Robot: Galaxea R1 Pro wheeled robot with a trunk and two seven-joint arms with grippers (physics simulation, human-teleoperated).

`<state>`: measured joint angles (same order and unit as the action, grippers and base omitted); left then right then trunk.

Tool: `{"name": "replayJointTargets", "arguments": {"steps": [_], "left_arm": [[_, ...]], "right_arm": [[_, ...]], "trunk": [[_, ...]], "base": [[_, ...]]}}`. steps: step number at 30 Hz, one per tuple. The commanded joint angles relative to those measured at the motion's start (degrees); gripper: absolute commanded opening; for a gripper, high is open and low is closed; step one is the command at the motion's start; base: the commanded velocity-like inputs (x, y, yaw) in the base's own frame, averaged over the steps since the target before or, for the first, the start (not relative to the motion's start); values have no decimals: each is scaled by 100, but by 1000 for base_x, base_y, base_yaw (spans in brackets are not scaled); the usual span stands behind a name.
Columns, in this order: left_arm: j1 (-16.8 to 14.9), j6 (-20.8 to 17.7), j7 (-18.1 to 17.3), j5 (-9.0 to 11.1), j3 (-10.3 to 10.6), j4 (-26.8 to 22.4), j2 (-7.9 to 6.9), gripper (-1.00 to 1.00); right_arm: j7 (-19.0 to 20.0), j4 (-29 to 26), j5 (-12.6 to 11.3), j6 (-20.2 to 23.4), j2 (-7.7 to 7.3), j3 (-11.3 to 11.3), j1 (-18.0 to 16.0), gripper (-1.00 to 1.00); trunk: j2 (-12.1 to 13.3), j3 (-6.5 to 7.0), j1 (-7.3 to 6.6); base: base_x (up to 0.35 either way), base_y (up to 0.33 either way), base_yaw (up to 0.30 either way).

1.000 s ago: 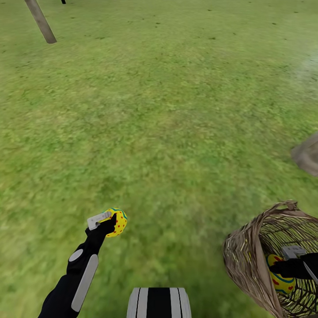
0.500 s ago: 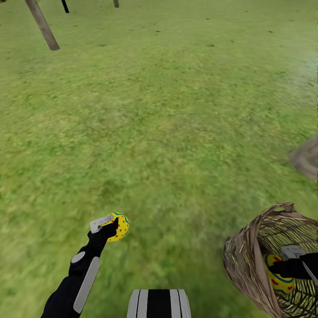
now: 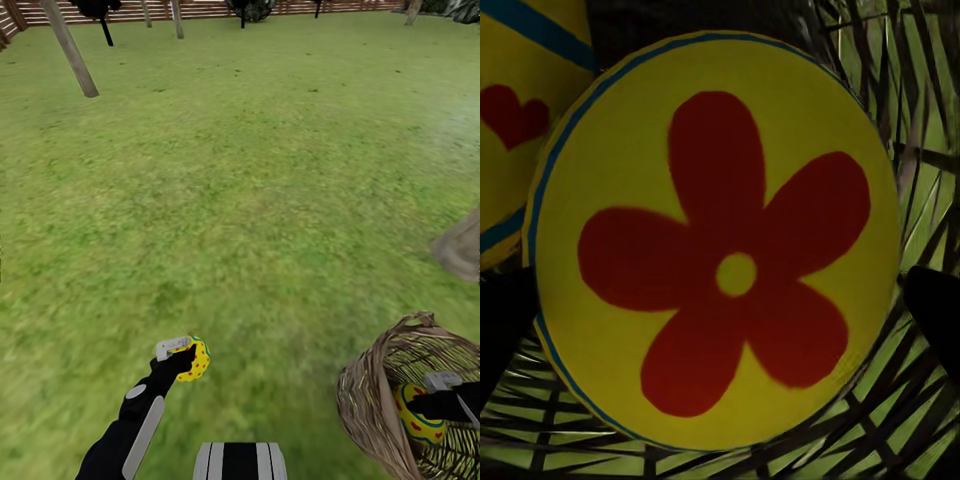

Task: Take the three Easter eggs out of the wicker basket on the lawn in the garden, then place them on the lawn next to a single tree (choose any tree) so that all three eggs are next to the same tree and none are left in the basket.

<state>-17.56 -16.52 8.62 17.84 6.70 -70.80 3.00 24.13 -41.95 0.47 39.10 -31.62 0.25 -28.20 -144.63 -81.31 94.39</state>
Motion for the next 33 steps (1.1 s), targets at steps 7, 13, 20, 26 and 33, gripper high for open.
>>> {"name": "replayJointTargets", "arguments": {"steps": [7,13,20,26,33], "left_arm": [[-2,-366,89,61,35,-7,174,-100],[-2,-413,95,63,49,-18,190,-100],[-2,-437,49,67,45,-18,183,-100],[-2,-427,52,70,50,-39,183,-100],[-2,-448,66,63,98,-7,192,-100]], "right_arm": [[22,-6,1,27,-2,2,-1,-100],[21,-6,4,29,-11,2,-1,-100],[19,-6,2,32,-4,2,-1,-100],[19,-6,0,30,-2,2,-1,-100],[13,3,5,32,-2,2,-1,-100]], "trunk": [[8,152,-19],[16,285,-34],[25,440,-52],[33,573,-68],[43,728,-86]], "base": [[0,0,0],[0,0,0],[0,0,0],[0,0,0],[0,0,0]]}}
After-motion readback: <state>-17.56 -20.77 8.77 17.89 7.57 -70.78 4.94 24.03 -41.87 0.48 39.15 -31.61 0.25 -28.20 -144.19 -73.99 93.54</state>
